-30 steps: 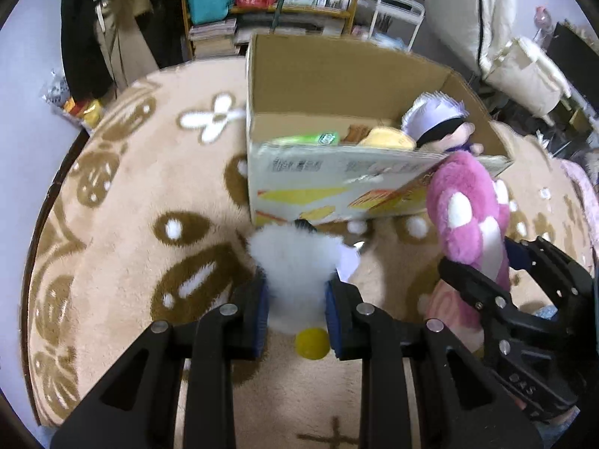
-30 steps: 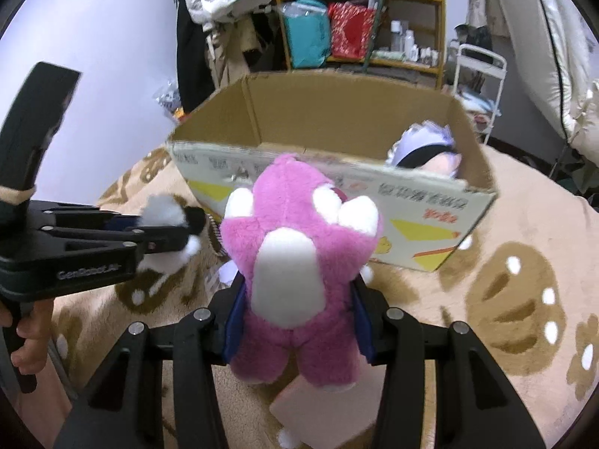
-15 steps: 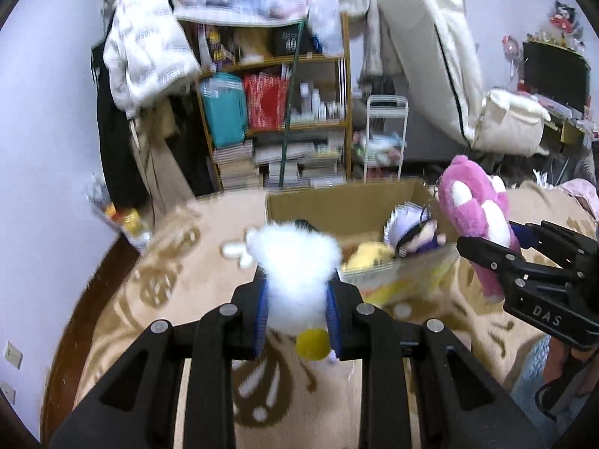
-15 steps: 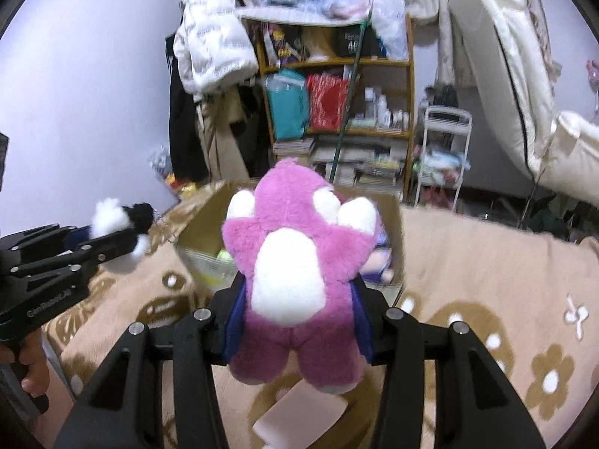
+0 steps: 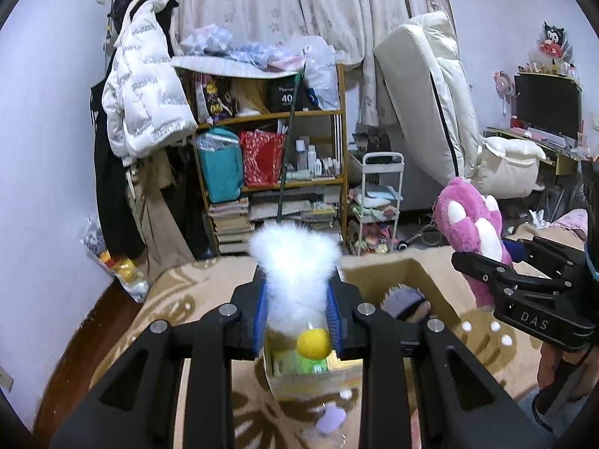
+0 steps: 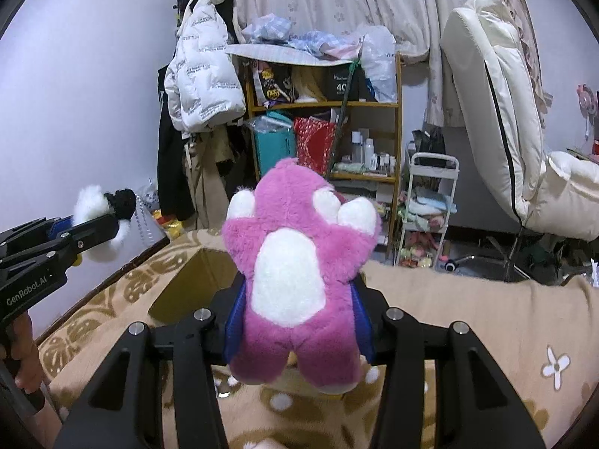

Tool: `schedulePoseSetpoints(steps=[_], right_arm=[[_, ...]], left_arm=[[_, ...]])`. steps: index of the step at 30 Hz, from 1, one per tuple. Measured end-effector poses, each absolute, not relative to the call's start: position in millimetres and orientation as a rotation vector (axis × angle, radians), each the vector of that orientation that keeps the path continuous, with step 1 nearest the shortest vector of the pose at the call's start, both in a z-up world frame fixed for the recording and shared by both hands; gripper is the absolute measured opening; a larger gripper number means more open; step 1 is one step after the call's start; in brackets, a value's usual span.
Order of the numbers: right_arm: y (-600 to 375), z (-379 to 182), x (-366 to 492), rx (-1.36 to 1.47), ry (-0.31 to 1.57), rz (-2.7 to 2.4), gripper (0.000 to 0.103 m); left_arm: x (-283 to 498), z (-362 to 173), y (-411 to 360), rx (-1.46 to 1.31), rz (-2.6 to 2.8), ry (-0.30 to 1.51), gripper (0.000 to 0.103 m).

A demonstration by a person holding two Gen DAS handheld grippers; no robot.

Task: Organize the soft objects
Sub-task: 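Lift white chick plush and pink plush up over the box, then lower both plushes into the box and open both tools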

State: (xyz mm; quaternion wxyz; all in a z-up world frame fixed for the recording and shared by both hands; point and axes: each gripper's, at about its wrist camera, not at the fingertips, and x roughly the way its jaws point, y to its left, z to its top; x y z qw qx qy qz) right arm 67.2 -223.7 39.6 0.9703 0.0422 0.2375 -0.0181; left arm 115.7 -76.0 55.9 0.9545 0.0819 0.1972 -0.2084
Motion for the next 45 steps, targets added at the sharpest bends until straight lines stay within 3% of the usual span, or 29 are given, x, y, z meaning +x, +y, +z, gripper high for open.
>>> schedulePoseSetpoints(steps=[7,37,39,41,45], right_arm=[[-228.4,36.6,82.3,0.103,0.478,-0.028,0.051],[-226.4,-37.1,117.8,0.108,0.692,-0.004,0.052],[-227.4,-38.8,117.9,0.117,0.696,-0.002,0.052],[-228.8,-39.6,117.5,0.127,0.702,-0.002,0.053],[-229.1,-39.9,115.1,0.133,0.707,-0.003,0.057]], left_arm=[[126.4,58.3,-83.6,0.165,-0.416,0.371,0.026],[162.7,-27.1,-109.5,0.263,-0.381,0.633,0.027],[162.4,-27.2,-107.5,0.257,-0.377,0.646,0.031],[162.7,-26.3,-105.1,0.248,-0.363,0.66,0.058],[162.3,-23.8,-93.0,0.191,-0.353,0.681,0.066]])
